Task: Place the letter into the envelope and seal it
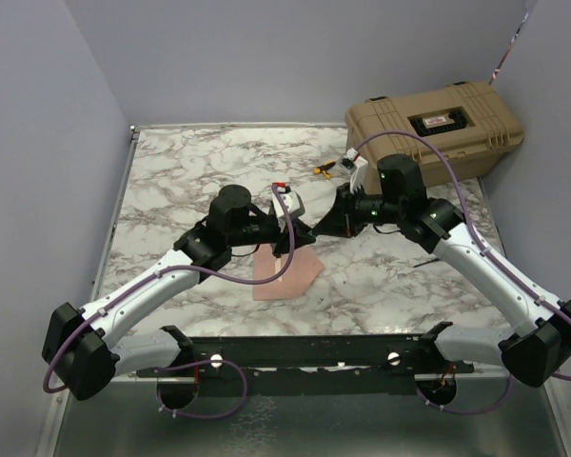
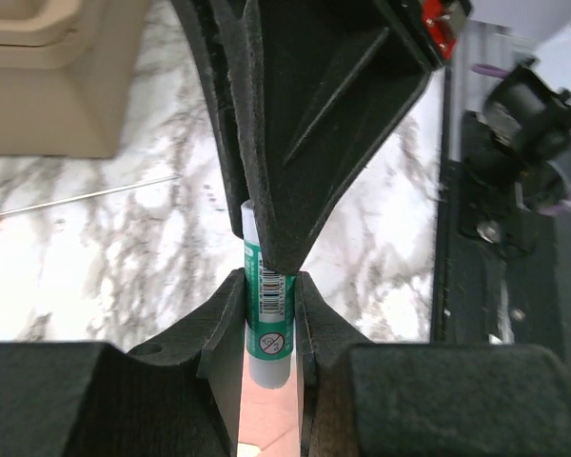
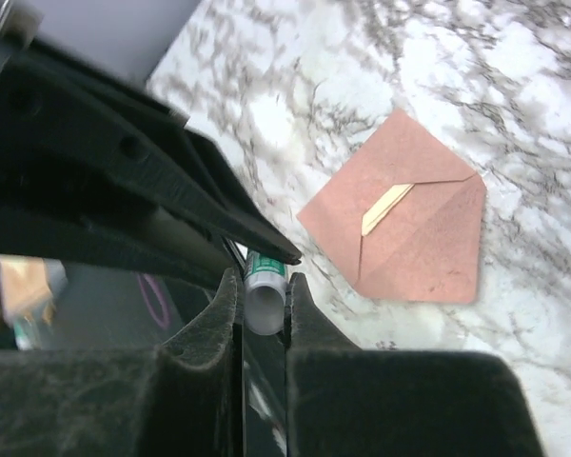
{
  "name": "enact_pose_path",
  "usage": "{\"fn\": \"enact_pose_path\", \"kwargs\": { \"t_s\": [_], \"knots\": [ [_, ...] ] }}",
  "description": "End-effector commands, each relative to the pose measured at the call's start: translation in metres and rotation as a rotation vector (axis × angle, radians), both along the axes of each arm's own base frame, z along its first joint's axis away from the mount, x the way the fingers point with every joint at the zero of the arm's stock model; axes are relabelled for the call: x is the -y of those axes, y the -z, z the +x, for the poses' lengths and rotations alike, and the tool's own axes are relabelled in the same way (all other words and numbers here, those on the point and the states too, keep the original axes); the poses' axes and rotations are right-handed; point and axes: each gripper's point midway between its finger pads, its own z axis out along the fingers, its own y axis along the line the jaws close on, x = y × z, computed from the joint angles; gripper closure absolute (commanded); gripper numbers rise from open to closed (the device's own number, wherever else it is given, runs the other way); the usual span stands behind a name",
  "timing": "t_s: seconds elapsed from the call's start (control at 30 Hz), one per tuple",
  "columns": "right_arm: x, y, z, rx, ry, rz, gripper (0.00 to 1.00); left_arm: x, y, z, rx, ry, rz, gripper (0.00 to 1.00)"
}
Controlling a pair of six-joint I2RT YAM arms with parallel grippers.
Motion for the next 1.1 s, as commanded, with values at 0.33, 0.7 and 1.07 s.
{"fn": "enact_pose_path", "kwargs": {
  "t_s": [0.33, 0.7, 1.07],
  "knots": [
    [0.008, -0.063, 0.053, -0.197, 0.594, 0.366, 0.70, -0.011, -0.011, 0.063, 0.079, -0.348, -0.058, 1.00],
    [0.010, -0.053, 0.000, 0.151, 0.093, 0.086, 0.22, 0.006, -0.016, -0.005, 0.040, 0.036, -0.069, 1.00],
    [0.010, -0.018, -0.058, 0.133, -0.309, 0.048, 0.46, 0.008, -0.011, -0.036, 0.003, 0.226, -0.049, 1.00]
  ]
}}
